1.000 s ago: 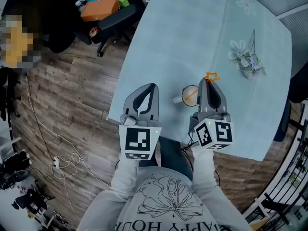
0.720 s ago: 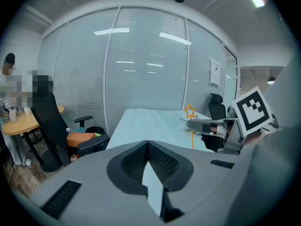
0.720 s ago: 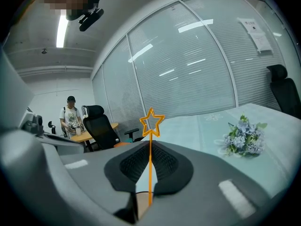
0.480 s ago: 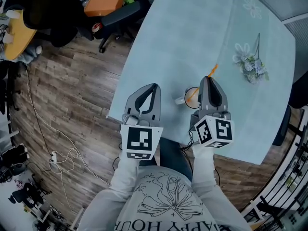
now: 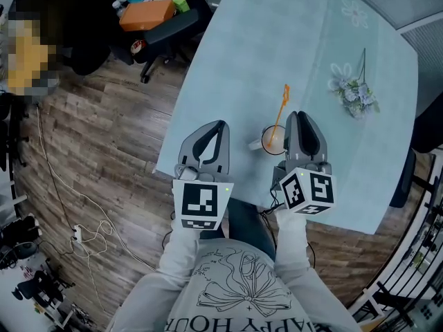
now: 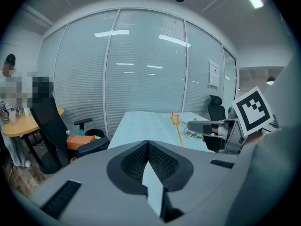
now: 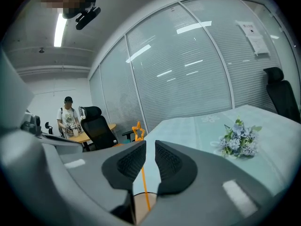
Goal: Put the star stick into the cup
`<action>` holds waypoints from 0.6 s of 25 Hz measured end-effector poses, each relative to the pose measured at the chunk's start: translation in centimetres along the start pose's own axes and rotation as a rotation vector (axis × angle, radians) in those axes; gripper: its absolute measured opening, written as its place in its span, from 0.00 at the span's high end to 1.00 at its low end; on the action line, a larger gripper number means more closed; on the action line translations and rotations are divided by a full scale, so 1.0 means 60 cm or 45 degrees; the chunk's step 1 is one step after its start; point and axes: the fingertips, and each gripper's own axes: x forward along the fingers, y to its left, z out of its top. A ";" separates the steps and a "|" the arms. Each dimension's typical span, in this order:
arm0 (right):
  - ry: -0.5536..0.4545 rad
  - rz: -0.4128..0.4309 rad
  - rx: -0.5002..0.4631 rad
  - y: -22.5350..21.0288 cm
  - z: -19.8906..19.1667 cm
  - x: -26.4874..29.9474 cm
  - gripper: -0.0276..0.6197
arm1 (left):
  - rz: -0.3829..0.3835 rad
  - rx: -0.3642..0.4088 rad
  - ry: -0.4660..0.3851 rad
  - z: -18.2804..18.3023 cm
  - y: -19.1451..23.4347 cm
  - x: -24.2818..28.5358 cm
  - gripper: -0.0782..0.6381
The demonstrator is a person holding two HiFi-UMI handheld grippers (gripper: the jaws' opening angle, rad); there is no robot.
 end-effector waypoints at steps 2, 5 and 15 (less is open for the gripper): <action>-0.027 0.001 -0.002 0.005 0.019 -0.014 0.85 | -0.002 0.006 -0.024 0.014 -0.002 -0.009 0.88; -0.083 -0.010 -0.009 0.013 0.054 -0.040 0.85 | -0.007 0.018 -0.075 0.042 -0.007 -0.024 0.88; -0.262 -0.057 -0.079 0.048 0.170 -0.139 0.86 | -0.031 0.063 -0.263 0.146 -0.025 -0.098 0.88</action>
